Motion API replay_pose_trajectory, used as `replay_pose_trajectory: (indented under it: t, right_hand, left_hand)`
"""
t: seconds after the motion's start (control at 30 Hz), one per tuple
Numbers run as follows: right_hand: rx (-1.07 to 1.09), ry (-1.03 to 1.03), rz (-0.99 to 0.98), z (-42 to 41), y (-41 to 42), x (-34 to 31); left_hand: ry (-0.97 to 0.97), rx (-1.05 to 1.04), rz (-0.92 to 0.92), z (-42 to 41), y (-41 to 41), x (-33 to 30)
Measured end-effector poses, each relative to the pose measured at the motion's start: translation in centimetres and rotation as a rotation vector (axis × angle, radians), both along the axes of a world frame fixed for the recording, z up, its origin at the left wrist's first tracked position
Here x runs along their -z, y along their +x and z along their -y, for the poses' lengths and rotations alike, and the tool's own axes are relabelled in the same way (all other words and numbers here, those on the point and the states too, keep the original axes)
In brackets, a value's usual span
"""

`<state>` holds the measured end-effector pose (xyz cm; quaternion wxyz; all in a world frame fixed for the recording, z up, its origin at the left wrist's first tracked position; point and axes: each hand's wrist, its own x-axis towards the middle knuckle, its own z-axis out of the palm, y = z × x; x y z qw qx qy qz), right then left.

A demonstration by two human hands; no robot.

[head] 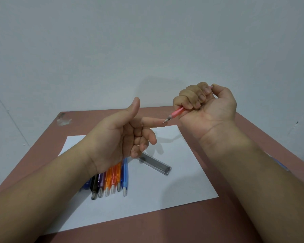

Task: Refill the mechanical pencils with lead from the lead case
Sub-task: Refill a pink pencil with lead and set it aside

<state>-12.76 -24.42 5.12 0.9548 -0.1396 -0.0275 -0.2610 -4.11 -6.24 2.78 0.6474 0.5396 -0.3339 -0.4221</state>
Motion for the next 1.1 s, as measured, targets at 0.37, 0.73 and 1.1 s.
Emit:
replay_pose_trajectory:
  t: [0.37,0.73,1.1]
  right_hand:
    - [0.001,0.019,0.009,-0.05,0.02,0.12]
    - [0.024,0.004,0.006,0.05,0.08,0.13]
    - [0.019,0.004,0.013,0.15,0.03,0.14]
  left_hand:
    - [-0.006,0.018,0.008,-0.01,0.18,0.09]
    - [0.003,0.009,0.024,-0.03,0.23,0.18]
    - [0.009,0.015,0.022,-0.04,0.13,0.10]
